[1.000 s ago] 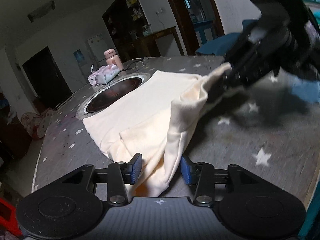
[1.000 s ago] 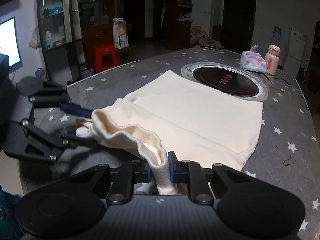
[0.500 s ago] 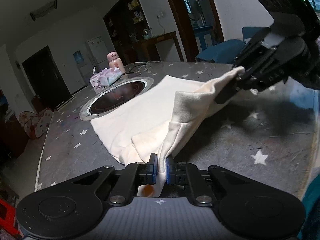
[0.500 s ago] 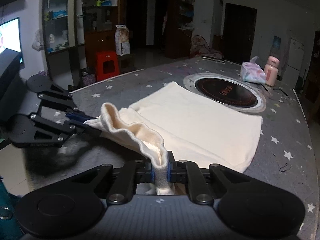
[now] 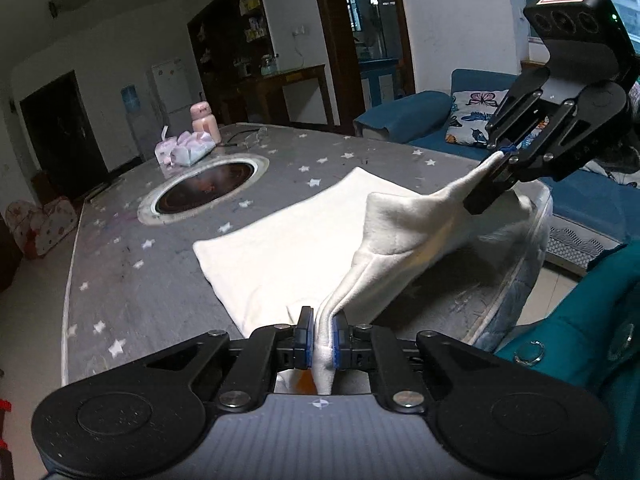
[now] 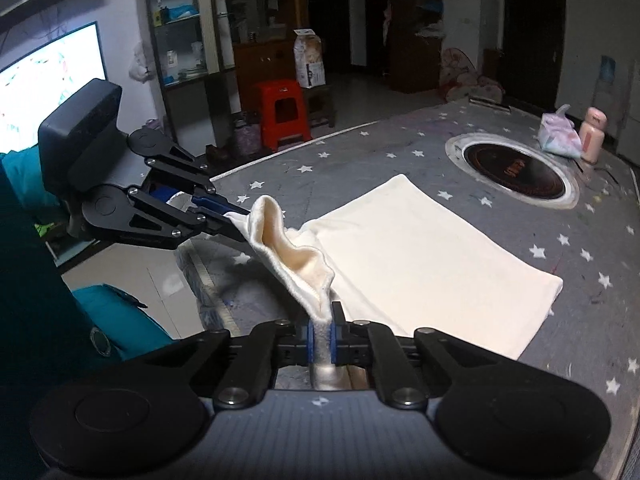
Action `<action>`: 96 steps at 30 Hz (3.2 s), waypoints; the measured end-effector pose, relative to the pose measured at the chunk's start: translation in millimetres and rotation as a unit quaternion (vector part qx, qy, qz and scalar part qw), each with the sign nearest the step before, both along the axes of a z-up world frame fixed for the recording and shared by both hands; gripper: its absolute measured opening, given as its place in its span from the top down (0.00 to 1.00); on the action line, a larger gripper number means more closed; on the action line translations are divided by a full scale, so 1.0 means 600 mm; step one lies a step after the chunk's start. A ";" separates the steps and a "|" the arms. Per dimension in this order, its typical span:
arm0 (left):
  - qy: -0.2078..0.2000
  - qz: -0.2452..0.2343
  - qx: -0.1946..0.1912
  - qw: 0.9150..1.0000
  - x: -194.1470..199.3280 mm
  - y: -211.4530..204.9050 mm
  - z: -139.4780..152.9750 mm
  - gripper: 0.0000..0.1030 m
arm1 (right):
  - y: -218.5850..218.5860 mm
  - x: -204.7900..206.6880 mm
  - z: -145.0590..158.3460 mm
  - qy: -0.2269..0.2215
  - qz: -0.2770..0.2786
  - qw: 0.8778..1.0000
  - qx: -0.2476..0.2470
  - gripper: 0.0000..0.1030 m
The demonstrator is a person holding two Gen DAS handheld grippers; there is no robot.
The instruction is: Fold clothes
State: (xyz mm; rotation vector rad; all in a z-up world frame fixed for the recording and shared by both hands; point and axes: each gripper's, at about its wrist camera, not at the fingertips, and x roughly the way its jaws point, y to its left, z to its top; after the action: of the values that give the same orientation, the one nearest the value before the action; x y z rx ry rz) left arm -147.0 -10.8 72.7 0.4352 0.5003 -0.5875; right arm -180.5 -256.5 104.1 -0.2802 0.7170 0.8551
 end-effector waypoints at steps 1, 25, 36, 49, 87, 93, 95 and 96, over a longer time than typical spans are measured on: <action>-0.002 0.000 -0.001 1.000 0.007 -0.001 0.002 0.91 | 0.000 0.004 0.001 0.000 -0.004 1.000 0.000 0.94; 0.021 0.090 0.017 0.996 0.326 -0.076 -0.083 0.84 | -0.005 0.374 -0.090 0.005 -0.146 0.989 -0.013 0.88; 0.030 0.180 -0.062 0.981 0.305 -0.021 -0.045 0.56 | -0.042 0.338 -0.092 -0.016 -0.213 0.976 0.050 0.70; 0.091 0.179 -0.074 0.977 0.224 -0.015 -0.075 0.67 | 0.013 0.233 -0.130 -0.042 -0.160 0.986 0.011 0.64; 0.094 0.020 -0.069 0.993 0.114 -0.124 -0.082 0.63 | -0.121 0.211 -0.142 0.024 -0.279 0.957 0.076 0.95; 0.093 0.019 -0.068 0.993 0.110 -0.126 -0.085 0.60 | -0.108 0.224 -0.128 -0.032 -0.282 0.958 0.035 0.99; 0.092 0.020 -0.070 0.993 0.109 -0.126 -0.085 0.59 | -0.113 0.235 -0.138 -0.020 -0.291 0.956 0.025 1.00; 0.093 0.020 -0.071 0.993 0.108 -0.126 -0.084 0.59 | -0.117 0.235 -0.142 -0.016 -0.295 0.955 0.023 1.00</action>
State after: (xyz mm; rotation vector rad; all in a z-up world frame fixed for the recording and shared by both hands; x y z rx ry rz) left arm -82.0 -86.4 22.0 0.2353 0.6390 -0.6236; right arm -39.4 -326.5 18.7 -0.0272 0.6961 0.2953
